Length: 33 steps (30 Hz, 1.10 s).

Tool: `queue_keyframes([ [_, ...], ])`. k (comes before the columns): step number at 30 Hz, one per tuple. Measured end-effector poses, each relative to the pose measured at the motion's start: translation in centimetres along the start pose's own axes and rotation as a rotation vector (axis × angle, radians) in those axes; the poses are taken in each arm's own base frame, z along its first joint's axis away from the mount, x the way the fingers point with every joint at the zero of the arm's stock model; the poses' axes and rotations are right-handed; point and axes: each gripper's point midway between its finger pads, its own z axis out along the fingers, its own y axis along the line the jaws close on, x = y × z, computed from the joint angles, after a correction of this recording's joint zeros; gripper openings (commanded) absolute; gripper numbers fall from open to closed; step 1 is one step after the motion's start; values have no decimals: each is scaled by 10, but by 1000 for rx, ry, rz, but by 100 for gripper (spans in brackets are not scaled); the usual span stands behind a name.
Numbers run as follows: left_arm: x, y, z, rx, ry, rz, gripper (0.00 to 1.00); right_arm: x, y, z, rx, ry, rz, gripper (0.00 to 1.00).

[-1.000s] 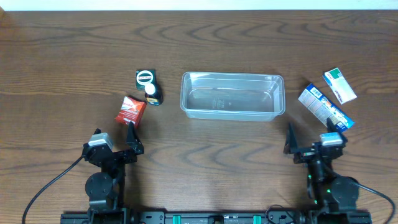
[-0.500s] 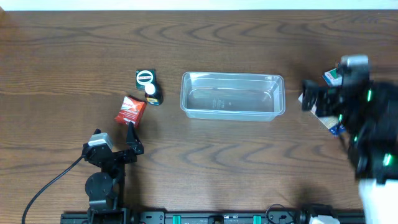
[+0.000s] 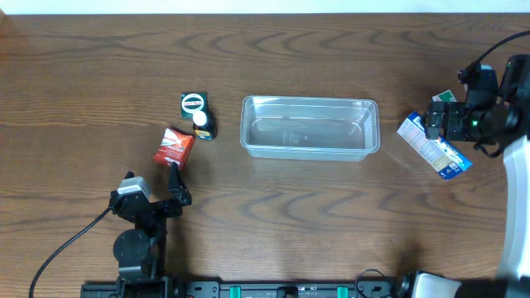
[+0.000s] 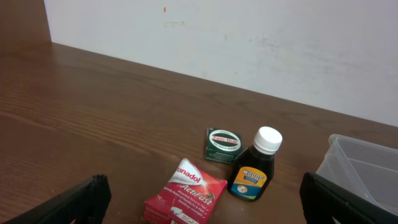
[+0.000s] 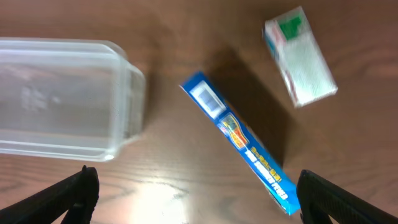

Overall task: Pack container
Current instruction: 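Grasp the blue cooling-patch box with the right gripper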

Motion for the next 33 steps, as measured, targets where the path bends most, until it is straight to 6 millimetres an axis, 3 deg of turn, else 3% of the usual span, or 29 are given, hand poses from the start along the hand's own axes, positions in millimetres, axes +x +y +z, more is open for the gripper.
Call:
queue_keyframes([
  [5,0,0,0,0,0,0,98,12,-16,41,-16,125,29,98],
  [15,0,0,0,0,0,0,98,26,-17,102,-113,261,-9,87],
  [21,0,0,0,0,0,0,98,29,-21,121,-121,285,-31,56],
  [33,0,0,0,0,0,0,98,35,-24,121,-101,311,-47,11],
])
